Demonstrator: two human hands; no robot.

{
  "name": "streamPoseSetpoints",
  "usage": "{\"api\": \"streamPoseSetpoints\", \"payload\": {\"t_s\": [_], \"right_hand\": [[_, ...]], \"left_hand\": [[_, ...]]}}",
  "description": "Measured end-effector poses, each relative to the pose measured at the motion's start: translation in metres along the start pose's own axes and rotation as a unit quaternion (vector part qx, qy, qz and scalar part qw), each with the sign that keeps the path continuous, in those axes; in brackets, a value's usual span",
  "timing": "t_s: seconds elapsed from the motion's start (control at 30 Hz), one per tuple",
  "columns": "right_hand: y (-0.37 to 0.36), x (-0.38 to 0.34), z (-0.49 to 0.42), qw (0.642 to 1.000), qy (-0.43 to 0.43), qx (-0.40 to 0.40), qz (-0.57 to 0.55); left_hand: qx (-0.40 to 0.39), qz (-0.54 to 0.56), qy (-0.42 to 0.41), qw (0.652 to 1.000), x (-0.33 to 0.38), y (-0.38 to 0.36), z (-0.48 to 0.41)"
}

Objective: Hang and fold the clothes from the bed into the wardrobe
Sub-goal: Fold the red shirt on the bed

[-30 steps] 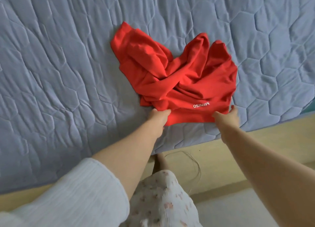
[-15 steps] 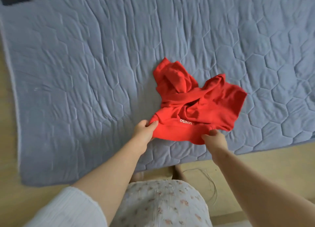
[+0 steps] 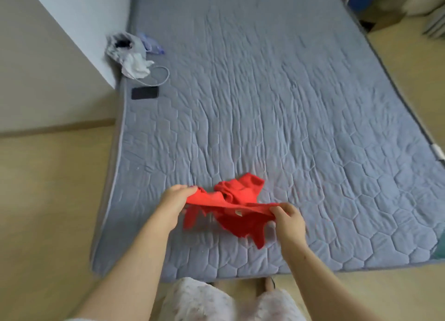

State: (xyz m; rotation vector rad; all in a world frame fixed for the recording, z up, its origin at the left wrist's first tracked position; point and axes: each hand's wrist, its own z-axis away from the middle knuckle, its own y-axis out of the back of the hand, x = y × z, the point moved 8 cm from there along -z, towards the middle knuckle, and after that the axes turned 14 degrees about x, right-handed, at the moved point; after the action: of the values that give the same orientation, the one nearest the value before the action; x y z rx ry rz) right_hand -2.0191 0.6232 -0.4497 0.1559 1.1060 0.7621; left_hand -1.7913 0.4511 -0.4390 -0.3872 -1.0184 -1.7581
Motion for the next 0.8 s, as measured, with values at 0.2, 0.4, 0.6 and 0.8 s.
{"api": "streamPoseSetpoints", "payload": {"t_s": [0.2, 0.4, 0.6, 0.8], "right_hand": [[0.003, -0.087, 0.014, 0.995, 0.068, -0.025, -0.065], [0.018, -0.161, 0.022, 0.978, 0.124, -0.016, -0.166], [0.031, -0.217, 0.04, 0.943, 0.17, -0.088, -0.273], [0.035, -0.225, 0.046, 0.944, 0.29, -0.057, -0.146]], "left_hand": [[-0.003, 0.264, 0.036, 0.964, 0.065, 0.04, 0.029], [-0.06, 0.355, -0.091, 0.929, 0.14, 0.069, 0.057], [-0.024, 0.163, -0.305, 0.938, 0.179, 0.078, 0.083], [0.102, -0.034, -0.472, 0.875, 0.198, 0.079, 0.098]]}}
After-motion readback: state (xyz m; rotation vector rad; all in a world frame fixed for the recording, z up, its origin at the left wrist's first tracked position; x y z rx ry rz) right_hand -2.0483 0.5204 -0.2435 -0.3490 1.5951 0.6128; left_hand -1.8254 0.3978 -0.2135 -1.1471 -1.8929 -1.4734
